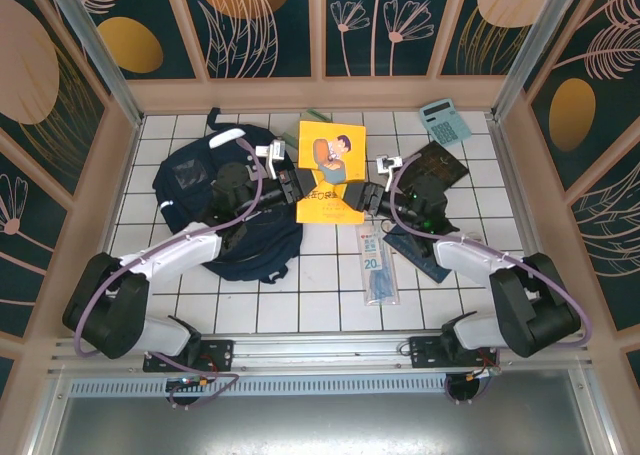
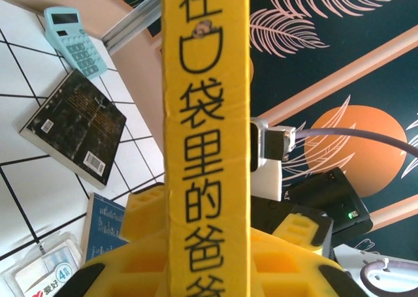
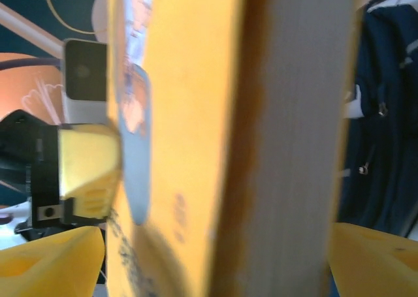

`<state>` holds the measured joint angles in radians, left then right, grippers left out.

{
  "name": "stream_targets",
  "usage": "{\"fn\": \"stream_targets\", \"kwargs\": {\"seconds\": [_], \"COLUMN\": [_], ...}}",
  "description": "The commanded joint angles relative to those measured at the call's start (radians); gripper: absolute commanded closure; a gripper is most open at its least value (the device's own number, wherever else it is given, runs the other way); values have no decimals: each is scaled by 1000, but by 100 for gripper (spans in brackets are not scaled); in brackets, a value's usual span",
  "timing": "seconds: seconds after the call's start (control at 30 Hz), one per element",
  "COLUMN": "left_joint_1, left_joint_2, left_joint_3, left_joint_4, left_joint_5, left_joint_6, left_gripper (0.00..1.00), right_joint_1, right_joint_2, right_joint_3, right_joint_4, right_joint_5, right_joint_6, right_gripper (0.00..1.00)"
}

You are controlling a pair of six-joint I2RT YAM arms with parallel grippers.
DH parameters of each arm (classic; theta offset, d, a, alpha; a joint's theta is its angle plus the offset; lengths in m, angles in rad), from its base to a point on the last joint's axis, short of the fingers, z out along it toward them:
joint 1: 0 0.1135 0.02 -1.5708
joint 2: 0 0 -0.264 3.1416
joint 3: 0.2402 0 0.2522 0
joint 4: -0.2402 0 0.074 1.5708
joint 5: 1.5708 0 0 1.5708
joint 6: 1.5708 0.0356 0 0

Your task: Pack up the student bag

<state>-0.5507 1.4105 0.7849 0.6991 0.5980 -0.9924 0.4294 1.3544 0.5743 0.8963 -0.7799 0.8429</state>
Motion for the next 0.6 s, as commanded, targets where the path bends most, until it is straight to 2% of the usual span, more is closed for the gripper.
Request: {"fn": "stream_targets", "kwargs": {"seconds": [0.0,0.13,0.27,0.3,0.37,0.47,0.57], "left_joint_1": [0,0,-1,0,0,0,-1], "left_joint_2": [2,15,24,22,10,-32,-83], "left_joint_3": [23,25,36,43,68,97,100], "left_joint_4": [48,11,-33,-67,-178,-372,-549], "left_joint_5": [-8,-31,-45,-62,-118,-243,-382], "left_joint_6": [34,70,96,117,171,289,397], "left_gripper": [100,100,100,92,63,52,49], "right_joint_1": [-7,-14,-19,-20,-25,-44,-67], "right_joint_2": [-4,-27,-45,-52,-66,-92,-125], "right_joint_3": [17,6,4,5,2,-16,-41], "right_joint_4": [129,81,43,17,-23,-63,-108], "right_joint_5": [-71,-47,-16,0,26,56,90], "right_joint_6": [61,39,21,8,-15,-31,-54], "right_gripper": [27,69,100,100,100,100,100]}}
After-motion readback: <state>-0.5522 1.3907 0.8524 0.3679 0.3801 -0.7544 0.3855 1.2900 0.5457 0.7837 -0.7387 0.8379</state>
